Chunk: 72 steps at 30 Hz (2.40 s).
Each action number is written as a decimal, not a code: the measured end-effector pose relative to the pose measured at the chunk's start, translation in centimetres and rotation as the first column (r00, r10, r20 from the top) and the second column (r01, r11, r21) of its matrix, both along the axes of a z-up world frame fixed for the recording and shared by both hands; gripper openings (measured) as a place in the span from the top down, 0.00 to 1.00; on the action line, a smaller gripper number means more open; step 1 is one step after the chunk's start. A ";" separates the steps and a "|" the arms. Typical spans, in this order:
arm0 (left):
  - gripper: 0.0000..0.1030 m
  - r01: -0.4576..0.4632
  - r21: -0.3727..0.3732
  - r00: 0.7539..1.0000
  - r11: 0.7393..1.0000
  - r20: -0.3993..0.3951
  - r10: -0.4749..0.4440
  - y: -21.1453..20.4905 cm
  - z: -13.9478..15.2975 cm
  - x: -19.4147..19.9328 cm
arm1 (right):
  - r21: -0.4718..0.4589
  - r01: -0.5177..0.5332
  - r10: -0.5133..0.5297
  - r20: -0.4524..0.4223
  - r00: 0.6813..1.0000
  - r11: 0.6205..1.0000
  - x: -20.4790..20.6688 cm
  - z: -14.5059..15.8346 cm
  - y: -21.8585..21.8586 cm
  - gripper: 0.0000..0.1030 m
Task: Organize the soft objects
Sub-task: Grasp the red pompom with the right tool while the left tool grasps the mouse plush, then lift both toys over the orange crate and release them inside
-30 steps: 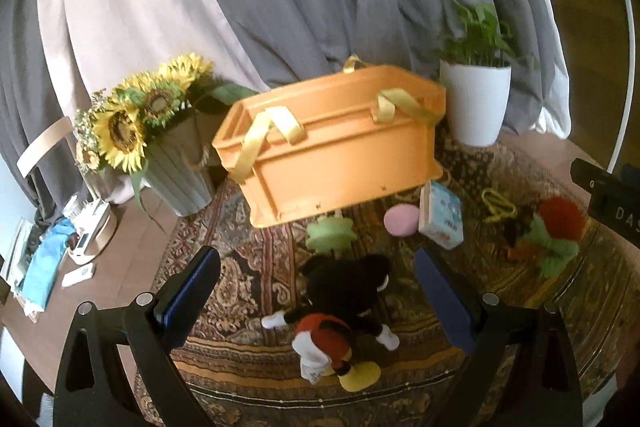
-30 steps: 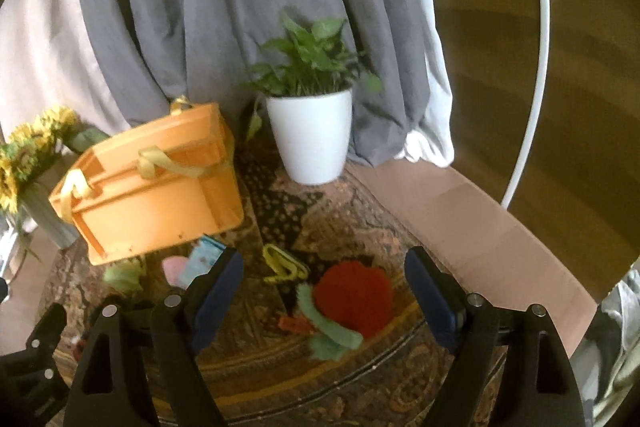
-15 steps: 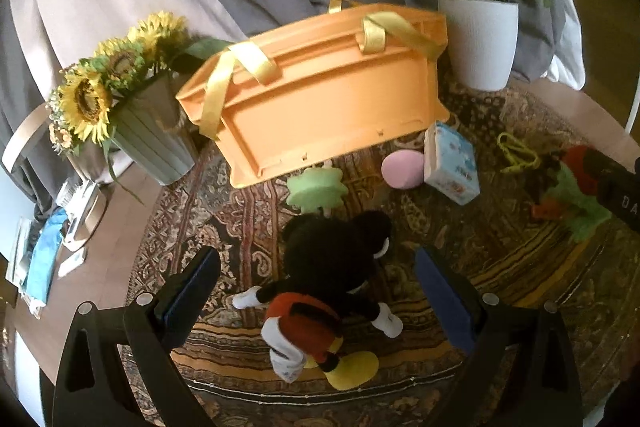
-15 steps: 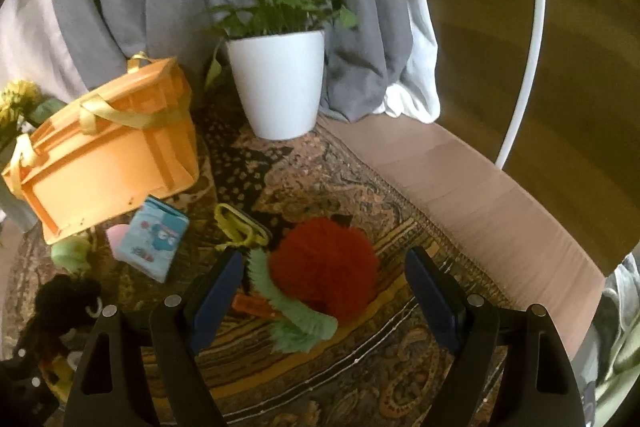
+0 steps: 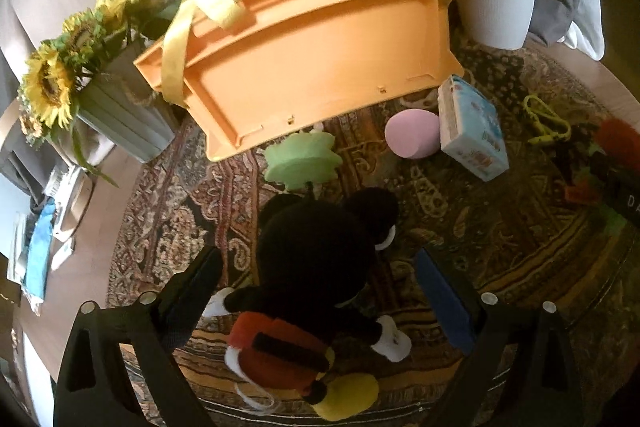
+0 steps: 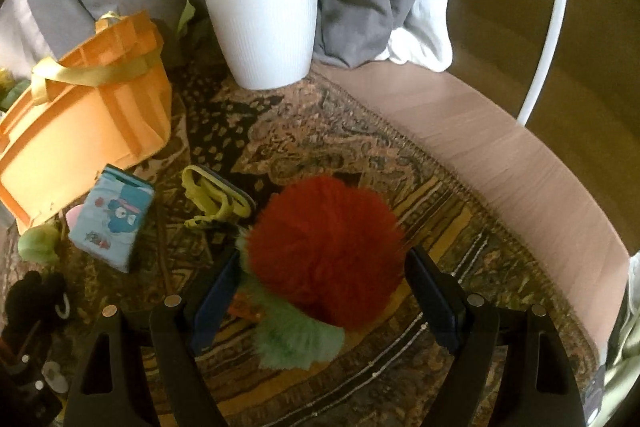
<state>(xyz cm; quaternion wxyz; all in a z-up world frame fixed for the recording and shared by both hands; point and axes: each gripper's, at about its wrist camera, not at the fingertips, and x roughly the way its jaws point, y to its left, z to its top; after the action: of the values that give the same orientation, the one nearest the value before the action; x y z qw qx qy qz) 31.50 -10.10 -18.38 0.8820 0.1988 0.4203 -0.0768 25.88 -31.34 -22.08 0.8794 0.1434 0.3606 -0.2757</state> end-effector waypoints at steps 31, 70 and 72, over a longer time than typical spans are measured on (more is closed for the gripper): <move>0.42 0.008 -0.136 1.000 0.991 0.003 -0.007 2.6 2.2 -1.0 | -0.004 -0.189 0.189 0.044 0.981 0.982 0.0 3.2 3.8 0.55; 0.42 0.073 -0.333 0.933 0.940 0.355 0.053 6.1 17.6 -1.1 | -0.144 -0.363 0.391 0.353 0.850 0.920 0.0 17.9 8.8 0.55; 0.42 0.080 -0.338 0.926 0.938 0.373 0.055 6.2 18.3 -0.8 | -0.153 -0.361 0.392 0.367 0.843 0.920 0.4 18.6 8.9 0.55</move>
<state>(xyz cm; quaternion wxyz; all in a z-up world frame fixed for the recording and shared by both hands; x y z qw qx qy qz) 30.66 -3.89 -0.10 0.9668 0.0538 0.2215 -0.1159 26.24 -22.47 -3.46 0.9752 0.0876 0.1883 -0.0771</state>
